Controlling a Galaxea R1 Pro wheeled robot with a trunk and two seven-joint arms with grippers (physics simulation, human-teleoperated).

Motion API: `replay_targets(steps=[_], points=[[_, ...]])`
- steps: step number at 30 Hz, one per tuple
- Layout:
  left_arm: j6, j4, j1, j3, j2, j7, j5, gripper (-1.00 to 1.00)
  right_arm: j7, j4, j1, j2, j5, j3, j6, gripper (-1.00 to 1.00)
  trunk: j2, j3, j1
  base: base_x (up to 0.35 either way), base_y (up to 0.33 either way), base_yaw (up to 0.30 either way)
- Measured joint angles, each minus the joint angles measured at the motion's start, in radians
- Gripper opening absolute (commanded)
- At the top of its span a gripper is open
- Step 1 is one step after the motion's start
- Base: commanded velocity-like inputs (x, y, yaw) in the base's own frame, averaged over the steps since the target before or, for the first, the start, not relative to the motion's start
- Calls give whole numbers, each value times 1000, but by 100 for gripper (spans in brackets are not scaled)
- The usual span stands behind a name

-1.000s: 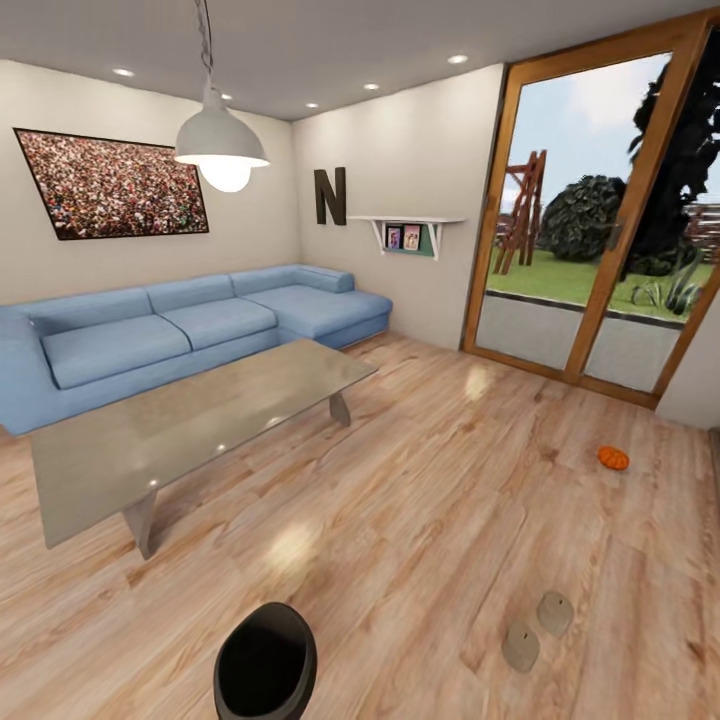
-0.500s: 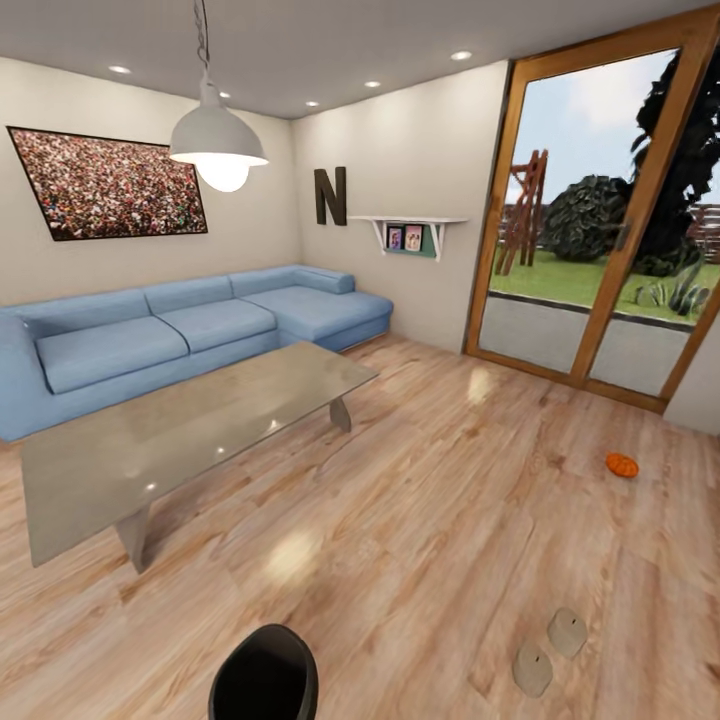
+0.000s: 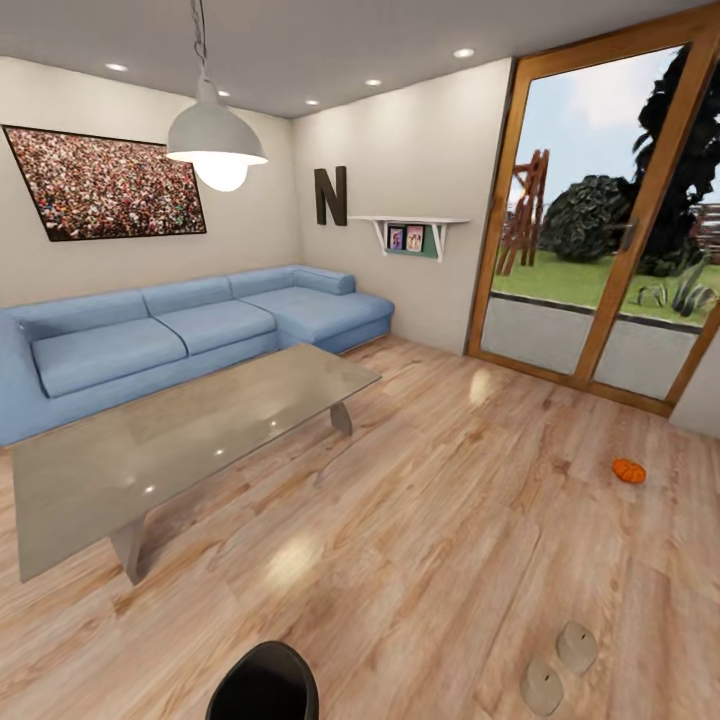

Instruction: Place each of the two pumpkins and all three candles from the living room inside a cabinet in the living room (use any cabinet), then make sure every cabinet is closed, and position the cauldron so it is next to a table in the living room.

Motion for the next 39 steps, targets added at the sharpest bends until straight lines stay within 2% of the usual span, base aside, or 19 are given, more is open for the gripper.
replay_targets(steps=[6, 13, 24, 39], points=[[0, -1, 0, 0, 0, 1, 0, 100, 0, 0, 0, 1, 0, 0, 0, 100, 0, 0, 0, 5, 0, 22], [0, 0, 0, 0, 0, 1, 0, 100, 0, 0, 0, 1, 0, 0, 0, 100, 0, 0, 0, 57, 47, 205], [0, 0, 0, 0, 0, 0, 0, 100, 0, 0, 0, 1, 1, 1, 0, 100, 0, 0, 0, 57, 13, 19], [0, 0, 0, 0, 0, 0, 0, 100, 0, 0, 0, 1, 0, 1, 0, 100, 0, 0, 0, 115, 0, 84]])
